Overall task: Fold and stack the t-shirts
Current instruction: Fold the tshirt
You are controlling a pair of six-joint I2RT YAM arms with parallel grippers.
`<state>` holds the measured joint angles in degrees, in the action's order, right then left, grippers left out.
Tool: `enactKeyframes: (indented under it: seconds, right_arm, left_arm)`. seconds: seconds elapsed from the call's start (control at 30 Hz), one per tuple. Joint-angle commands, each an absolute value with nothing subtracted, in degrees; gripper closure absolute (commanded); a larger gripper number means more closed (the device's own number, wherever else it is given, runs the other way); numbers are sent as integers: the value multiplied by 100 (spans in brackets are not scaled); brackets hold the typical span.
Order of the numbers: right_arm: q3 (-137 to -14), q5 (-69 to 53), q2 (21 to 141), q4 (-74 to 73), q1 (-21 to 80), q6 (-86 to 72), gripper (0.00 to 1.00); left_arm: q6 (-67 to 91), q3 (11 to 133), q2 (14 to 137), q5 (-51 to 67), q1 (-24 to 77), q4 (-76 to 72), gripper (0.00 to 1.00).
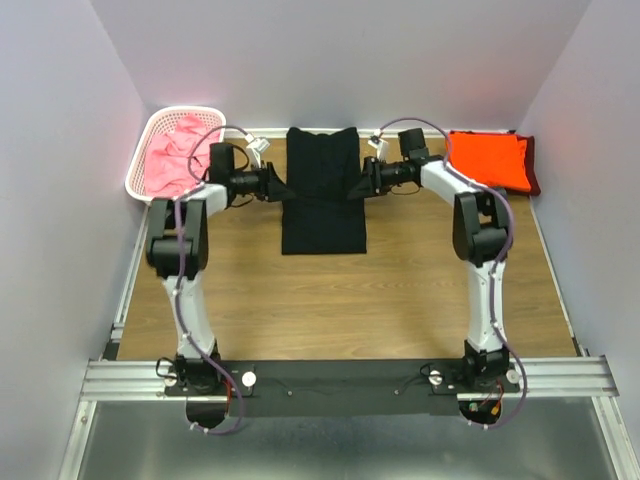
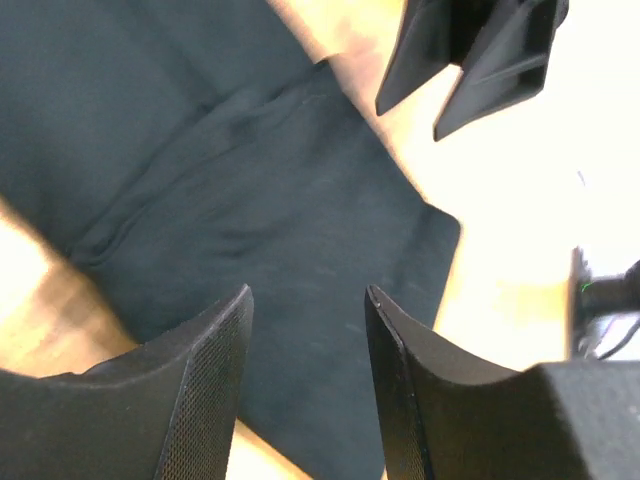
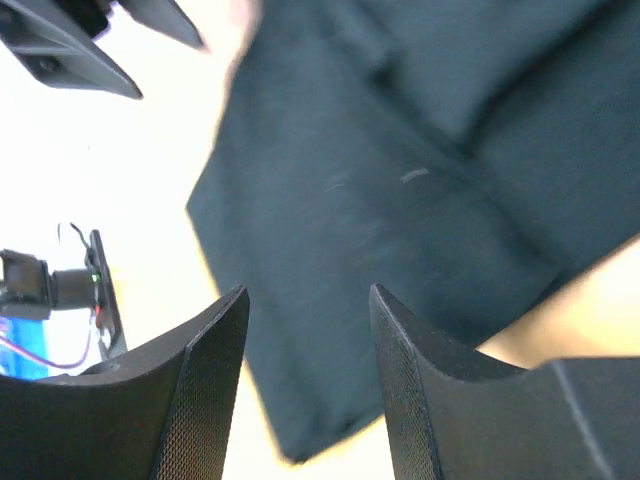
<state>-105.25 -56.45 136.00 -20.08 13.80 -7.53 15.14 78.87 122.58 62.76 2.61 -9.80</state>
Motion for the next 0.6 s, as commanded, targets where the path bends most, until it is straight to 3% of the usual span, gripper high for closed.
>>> enactKeyframes:
  seconds: [0.0,0.1,0.3,0.57]
  right_arm:
    - [-9505,-4978,11765,-2546,1554,698,41]
    - [-8548,-4291,11016,-2785,1941,1492,43]
    - [-7313,-2902,10336,-2769,2794,2626,46]
    - [-6987,-2347,10643,-2417,3059,2988,46]
  left_arm:
    - [-1392,7464,10646,5996,220,722,43]
    - [-3335,6832,9959,5583,220,1683,43]
    - [-5569,5987,9256,4932,395,2452,43]
    - [-6126,5002,8895,3807,1388,1644,43]
